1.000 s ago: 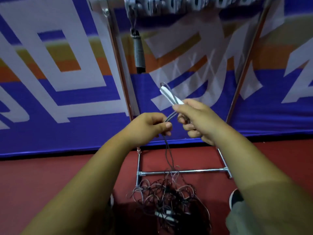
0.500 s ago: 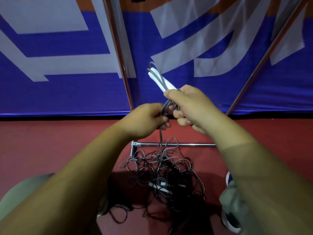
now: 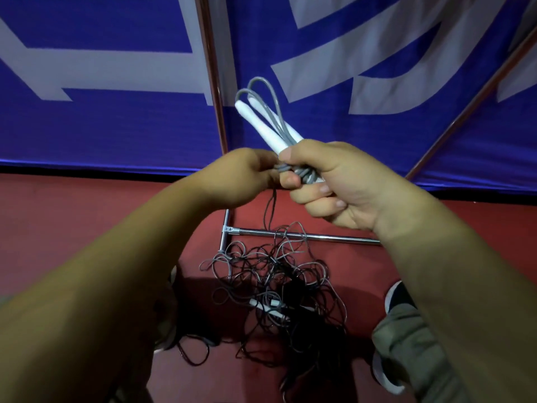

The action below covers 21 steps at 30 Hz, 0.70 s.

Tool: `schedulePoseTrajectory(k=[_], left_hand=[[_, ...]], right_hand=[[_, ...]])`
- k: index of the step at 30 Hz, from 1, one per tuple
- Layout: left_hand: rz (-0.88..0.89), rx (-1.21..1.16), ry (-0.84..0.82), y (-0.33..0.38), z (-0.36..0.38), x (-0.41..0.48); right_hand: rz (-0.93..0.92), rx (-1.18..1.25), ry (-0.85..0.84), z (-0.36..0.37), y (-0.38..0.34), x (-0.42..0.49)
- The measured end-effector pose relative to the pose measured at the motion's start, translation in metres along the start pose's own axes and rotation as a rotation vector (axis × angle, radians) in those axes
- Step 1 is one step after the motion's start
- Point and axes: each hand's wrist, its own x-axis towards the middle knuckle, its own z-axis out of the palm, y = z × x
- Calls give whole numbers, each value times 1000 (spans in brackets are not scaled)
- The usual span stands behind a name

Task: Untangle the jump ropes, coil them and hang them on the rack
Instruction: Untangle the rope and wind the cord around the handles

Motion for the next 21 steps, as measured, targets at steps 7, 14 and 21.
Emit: schedulePoseTrajectory(k=[7,14,21], left_hand=[[245,-304,-82,-11,-29,0],[272,-359,-28,8,-31,1],[247,135,65,26,-33,-16]], right_hand=[[307,-84,-393,-4,2,-15],[536,-463,-409,4,24,-8],[458,-616,-42,-9,36,8]])
